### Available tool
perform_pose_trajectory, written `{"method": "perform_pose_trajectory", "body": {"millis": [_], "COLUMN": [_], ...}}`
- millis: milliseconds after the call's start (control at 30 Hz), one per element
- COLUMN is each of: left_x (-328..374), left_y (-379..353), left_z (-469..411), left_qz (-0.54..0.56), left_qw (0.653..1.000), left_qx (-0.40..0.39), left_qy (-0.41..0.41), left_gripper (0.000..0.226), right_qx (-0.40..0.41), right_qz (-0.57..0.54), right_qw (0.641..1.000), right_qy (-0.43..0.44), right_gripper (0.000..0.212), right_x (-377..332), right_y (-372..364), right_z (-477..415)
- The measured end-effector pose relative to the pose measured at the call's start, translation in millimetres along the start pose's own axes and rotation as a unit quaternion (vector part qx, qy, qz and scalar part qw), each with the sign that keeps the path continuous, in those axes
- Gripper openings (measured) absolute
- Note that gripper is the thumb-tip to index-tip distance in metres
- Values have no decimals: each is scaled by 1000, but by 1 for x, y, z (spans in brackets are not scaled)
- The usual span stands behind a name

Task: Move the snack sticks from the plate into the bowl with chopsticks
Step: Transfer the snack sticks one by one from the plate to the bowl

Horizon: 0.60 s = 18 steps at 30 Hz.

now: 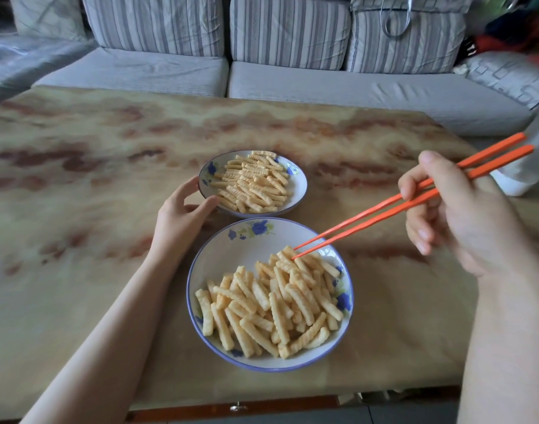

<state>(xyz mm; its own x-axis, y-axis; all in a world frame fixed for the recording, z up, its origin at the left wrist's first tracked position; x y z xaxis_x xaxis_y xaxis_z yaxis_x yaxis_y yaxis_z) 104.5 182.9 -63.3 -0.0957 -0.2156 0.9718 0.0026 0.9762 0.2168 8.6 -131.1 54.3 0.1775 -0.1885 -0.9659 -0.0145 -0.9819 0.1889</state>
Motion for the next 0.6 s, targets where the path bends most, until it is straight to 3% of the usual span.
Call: {"method": "perform_pose_trajectory", "body": {"millis": [300, 467, 600], "left_x": [-2, -2, -2], "left_y": [0, 1, 0], "left_z": [-1, -1, -1], "left_qz": [-5, -14, -10], "left_qw": [1000, 1000, 1000], "left_qx": [-2, -2, 2], "left_qy": [5, 6, 11], "left_gripper": [43, 44, 44], "right_qx": [58, 99, 92], "right_qz": [-47, -108, -134], "right_qw": [997, 987, 985], "right_qy": [36, 58, 50], "right_gripper": [62, 52, 57], "right_x": [-2, 0, 8], "right_y": [-9, -13, -23], "right_z": [-5, -10, -18]}}
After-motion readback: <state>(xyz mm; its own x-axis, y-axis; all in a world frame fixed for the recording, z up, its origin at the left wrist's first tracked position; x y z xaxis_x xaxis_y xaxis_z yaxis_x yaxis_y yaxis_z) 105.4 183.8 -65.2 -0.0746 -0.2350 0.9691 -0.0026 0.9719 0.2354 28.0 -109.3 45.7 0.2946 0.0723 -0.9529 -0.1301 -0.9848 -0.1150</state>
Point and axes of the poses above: each hand's wrist, its own z-axis away from the middle knuckle, its own y-axis out of the back of the hand, x = y × z, the point moved 6 cm from there along -z, towards the middle knuckle, and after that the axes turned 12 degrees about -x, right-handed, at the moved point
